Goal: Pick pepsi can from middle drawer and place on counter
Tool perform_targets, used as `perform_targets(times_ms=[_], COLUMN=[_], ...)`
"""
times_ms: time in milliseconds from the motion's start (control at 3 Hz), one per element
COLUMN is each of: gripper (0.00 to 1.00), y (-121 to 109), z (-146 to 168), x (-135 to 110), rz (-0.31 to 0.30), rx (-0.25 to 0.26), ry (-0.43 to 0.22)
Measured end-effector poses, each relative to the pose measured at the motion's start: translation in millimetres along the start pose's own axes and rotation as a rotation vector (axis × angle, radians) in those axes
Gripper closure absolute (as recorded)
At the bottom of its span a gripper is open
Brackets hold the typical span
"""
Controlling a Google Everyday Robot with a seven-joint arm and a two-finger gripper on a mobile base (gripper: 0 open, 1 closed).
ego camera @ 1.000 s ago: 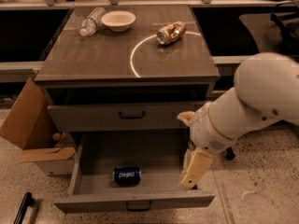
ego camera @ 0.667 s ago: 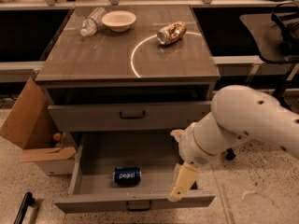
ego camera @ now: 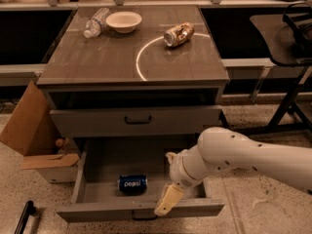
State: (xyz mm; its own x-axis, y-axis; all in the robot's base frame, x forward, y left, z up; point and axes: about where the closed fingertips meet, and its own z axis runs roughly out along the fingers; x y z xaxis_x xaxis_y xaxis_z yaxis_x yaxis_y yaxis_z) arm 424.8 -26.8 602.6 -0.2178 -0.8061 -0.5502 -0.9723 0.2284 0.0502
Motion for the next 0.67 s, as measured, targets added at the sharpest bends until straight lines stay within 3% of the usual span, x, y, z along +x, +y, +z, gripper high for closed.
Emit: perform_targets(times_ms=[333,667], gripper=[0.00,0.00], y=[1,-18], z=[0,20], x=[0,1], rz=[-0.001,-0.012], rx=[-0.004,0.007], ry=[0.002,-0.004])
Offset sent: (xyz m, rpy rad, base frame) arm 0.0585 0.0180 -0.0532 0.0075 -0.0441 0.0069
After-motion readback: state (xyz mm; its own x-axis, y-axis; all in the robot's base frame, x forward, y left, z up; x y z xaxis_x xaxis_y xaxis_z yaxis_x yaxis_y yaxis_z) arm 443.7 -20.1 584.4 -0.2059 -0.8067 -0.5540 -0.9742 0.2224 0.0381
